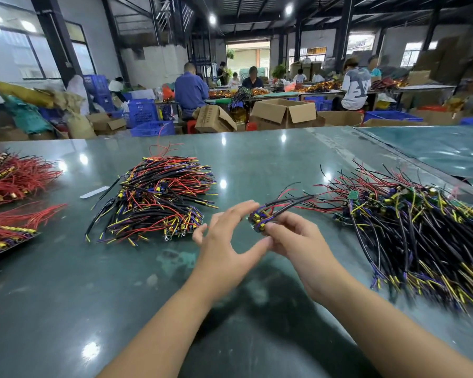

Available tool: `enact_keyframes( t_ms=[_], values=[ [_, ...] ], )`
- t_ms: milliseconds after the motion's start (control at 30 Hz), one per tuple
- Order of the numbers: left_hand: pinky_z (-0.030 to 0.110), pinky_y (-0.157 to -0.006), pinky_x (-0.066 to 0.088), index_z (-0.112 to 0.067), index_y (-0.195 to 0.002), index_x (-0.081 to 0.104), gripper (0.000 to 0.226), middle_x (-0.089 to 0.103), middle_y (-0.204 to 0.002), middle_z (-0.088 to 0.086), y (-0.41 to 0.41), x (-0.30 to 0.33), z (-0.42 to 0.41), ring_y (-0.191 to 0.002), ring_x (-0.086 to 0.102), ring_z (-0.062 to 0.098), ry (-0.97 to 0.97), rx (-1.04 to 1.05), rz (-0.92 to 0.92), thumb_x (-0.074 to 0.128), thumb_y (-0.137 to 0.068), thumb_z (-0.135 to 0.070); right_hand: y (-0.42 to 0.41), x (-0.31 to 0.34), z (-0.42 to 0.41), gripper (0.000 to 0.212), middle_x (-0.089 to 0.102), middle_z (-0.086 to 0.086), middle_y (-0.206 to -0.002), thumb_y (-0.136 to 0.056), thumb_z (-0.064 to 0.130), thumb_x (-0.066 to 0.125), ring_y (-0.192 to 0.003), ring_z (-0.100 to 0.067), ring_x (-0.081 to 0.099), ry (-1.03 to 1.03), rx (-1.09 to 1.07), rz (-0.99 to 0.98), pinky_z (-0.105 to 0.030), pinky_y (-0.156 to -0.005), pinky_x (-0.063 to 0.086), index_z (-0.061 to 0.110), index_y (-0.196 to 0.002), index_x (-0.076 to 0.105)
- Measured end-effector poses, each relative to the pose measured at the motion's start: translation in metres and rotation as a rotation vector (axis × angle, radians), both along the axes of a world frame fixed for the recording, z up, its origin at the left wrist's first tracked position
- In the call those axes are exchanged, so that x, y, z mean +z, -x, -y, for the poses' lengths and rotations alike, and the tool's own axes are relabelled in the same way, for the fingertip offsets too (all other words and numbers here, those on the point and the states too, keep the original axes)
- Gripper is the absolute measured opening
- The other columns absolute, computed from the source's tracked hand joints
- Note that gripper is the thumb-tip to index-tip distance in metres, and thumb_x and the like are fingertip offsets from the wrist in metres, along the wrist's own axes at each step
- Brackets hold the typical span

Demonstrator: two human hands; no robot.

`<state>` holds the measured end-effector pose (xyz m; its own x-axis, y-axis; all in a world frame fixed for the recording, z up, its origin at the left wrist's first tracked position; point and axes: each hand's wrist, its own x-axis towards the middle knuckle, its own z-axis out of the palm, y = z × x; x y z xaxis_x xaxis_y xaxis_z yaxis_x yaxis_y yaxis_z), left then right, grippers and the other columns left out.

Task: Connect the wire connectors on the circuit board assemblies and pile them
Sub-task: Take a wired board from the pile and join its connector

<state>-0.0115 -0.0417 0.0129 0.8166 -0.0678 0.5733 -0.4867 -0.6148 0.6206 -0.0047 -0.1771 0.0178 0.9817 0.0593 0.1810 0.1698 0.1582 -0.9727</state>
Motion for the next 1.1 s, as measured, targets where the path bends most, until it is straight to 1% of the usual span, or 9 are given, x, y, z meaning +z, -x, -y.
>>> enact_keyframes(
  t_ms=[67, 133, 233, 333, 433, 633, 733, 900, 1100],
  values=[
    [0.044, -0.105, 0.017, -0.057, -0.1, 0.054, 0.026, 0.054, -0.113, -0.039, 0.003, 0.004, 0.0, -0.12, 0.044, 0.0, 0.006, 0.111, 0.089, 0.054, -0.074, -0.055, -0.003, 0.001, 0.003, 0.02, 0.066, 0.003, -0.075, -0.088, -0.001, 0.055, -0.066, -0.01, 0.053, -0.017, -0.042, -0.016, -0.03, -0.076, 0.044, 0.013, -0.087, 0.069],
    [0.054, -0.103, 0.014, -0.043, -0.091, 0.065, 0.015, 0.057, -0.108, -0.03, 0.001, 0.005, -0.004, -0.123, 0.043, 0.013, -0.053, 0.268, 0.375, 0.055, -0.08, -0.04, -0.004, 0.0, 0.005, 0.019, 0.064, 0.001, -0.075, -0.086, -0.002, 0.055, -0.063, -0.01, 0.052, 0.005, -0.065, -0.011, -0.031, -0.076, 0.044, 0.012, -0.089, 0.068],
    [0.052, -0.106, 0.019, -0.029, -0.095, 0.065, 0.016, 0.062, -0.109, -0.016, -0.005, 0.005, -0.012, -0.122, 0.042, 0.018, -0.113, 0.241, 0.667, 0.055, -0.084, -0.022, -0.003, 0.0, 0.006, 0.02, 0.064, 0.001, -0.075, -0.082, 0.004, 0.057, -0.064, -0.009, 0.052, 0.048, -0.059, -0.002, -0.031, -0.075, 0.043, 0.02, -0.082, 0.07],
    [0.033, -0.088, 0.046, -0.022, -0.095, 0.062, 0.01, 0.065, -0.093, -0.01, -0.006, 0.004, -0.009, -0.093, 0.057, 0.008, 0.127, -0.007, 0.221, 0.063, -0.085, -0.02, -0.001, 0.003, 0.005, 0.015, 0.062, 0.003, -0.073, -0.071, 0.02, 0.058, -0.063, -0.008, 0.048, 0.056, -0.022, -0.009, -0.031, -0.072, 0.039, 0.028, -0.074, 0.071],
    [0.027, -0.07, 0.049, -0.02, -0.084, 0.06, 0.012, 0.065, -0.078, -0.004, -0.006, -0.001, 0.0, -0.072, 0.059, 0.009, 0.446, -0.166, -0.282, 0.072, -0.082, -0.019, -0.002, 0.002, 0.005, 0.031, 0.066, -0.002, -0.078, -0.083, 0.002, 0.053, -0.065, -0.007, 0.05, 0.065, 0.004, 0.011, -0.033, -0.073, 0.038, 0.025, -0.075, 0.073],
    [0.019, -0.063, 0.053, -0.007, -0.101, 0.058, 0.018, 0.066, -0.067, -0.002, -0.011, -0.001, -0.002, -0.058, 0.059, 0.005, 0.906, -0.303, -0.644, 0.062, -0.085, -0.001, -0.002, 0.001, 0.01, 0.026, 0.071, 0.003, -0.082, -0.087, -0.003, 0.057, -0.074, -0.004, 0.061, 0.132, 0.084, 0.069, -0.019, -0.071, 0.046, 0.02, -0.084, 0.07],
    [0.018, -0.062, 0.053, -0.01, -0.089, 0.062, 0.008, 0.063, -0.063, -0.001, -0.01, 0.0, -0.003, -0.055, 0.058, 0.006, 0.938, -0.346, -0.754, 0.06, -0.086, -0.002, -0.002, 0.002, 0.009, 0.024, 0.067, 0.012, -0.068, -0.084, -0.003, 0.057, -0.063, 0.002, 0.057, 0.174, 0.066, 0.064, -0.011, -0.064, 0.044, 0.018, -0.082, 0.068],
    [0.02, -0.062, 0.056, -0.014, -0.083, 0.064, 0.002, 0.068, -0.068, 0.0, -0.01, -0.004, 0.001, -0.059, 0.063, 0.008, 0.951, -0.349, -0.751, 0.064, -0.082, -0.015, -0.004, 0.003, 0.013, 0.023, 0.061, -0.002, -0.073, -0.083, -0.001, 0.055, -0.069, -0.012, 0.049, 0.263, 0.013, 0.018, -0.03, -0.071, 0.042, 0.018, -0.079, 0.067],
    [0.019, -0.062, 0.054, -0.01, -0.082, 0.068, 0.008, 0.072, -0.073, 0.003, -0.012, -0.007, -0.003, -0.064, 0.067, 0.008, 0.884, -0.362, -0.721, 0.061, -0.086, -0.007, -0.004, 0.002, 0.012, 0.02, 0.062, -0.004, -0.075, -0.088, 0.001, 0.054, -0.062, -0.007, 0.054, 0.245, 0.067, -0.011, -0.02, -0.064, 0.044, 0.017, -0.082, 0.066]
  ],
)
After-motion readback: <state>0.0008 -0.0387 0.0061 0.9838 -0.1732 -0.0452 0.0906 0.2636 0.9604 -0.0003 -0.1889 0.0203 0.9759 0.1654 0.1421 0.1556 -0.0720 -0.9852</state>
